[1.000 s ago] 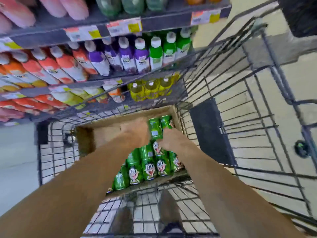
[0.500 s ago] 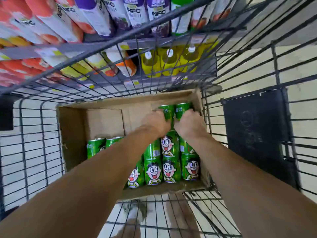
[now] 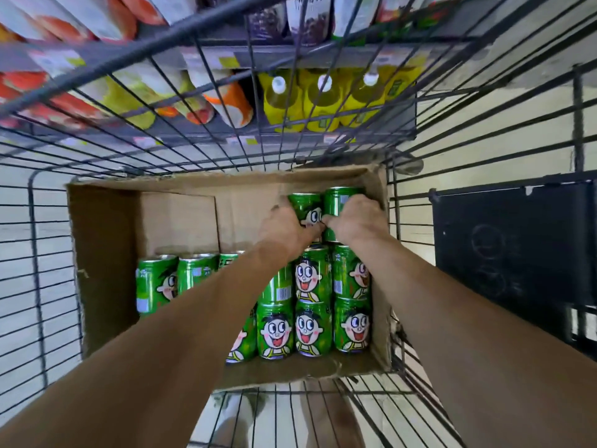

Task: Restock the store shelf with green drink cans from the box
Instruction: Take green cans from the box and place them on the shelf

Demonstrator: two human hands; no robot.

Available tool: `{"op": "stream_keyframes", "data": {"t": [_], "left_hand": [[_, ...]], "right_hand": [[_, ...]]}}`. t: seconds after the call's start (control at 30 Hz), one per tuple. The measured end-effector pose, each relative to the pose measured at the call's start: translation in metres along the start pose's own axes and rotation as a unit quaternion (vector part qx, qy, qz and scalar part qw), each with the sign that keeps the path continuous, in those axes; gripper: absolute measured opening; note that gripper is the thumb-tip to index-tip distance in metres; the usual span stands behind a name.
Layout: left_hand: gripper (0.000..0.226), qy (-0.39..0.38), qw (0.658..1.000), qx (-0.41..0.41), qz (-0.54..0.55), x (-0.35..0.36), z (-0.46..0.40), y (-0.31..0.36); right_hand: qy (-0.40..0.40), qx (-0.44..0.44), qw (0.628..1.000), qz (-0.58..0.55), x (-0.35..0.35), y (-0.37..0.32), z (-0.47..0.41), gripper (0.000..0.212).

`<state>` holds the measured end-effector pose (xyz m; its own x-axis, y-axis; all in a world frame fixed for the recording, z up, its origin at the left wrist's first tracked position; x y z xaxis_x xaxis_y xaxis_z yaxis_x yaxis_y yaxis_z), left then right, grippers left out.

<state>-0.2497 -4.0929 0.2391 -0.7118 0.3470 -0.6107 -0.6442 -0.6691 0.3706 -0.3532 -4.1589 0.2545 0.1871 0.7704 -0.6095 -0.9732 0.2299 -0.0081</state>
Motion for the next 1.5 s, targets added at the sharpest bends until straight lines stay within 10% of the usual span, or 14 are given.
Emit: {"op": "stream_keyframes", "data": {"t": [0.33, 0.8, 1.5], "left_hand": [[0.082, 0.023, 0.998, -0.001, 0.064, 0.005, 0.001, -0.007], [0.066, 0.149, 0.98, 0.029, 0.129, -0.052, 0.069, -0.056], [0.064, 0.402, 0.883, 0.213, 0.118, -0.347, 0.343, -0.179]], "right_hand": [[-0.052, 0.006, 0.999, -0.007, 0.006, 0.001, -0.007, 0.083], [0.043, -0.075, 0.995, -0.058, 0.005, -0.021, 0.082, 0.069], [0.206, -0.339, 0.91, -0.123, -0.035, -0.178, 0.44, 0.079]]}}
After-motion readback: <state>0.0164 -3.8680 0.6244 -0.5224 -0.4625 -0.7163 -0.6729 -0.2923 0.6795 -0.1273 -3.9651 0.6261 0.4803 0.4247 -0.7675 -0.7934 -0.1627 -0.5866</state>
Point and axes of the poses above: each hand's wrist, its own z-axis away from the middle knuckle, its own x-axis out of the palm, y = z × x, the point moved 1 cm from there along -z, towards the middle knuckle, and after that the axes turned 11 degrees about x, right-handed, at the moved point
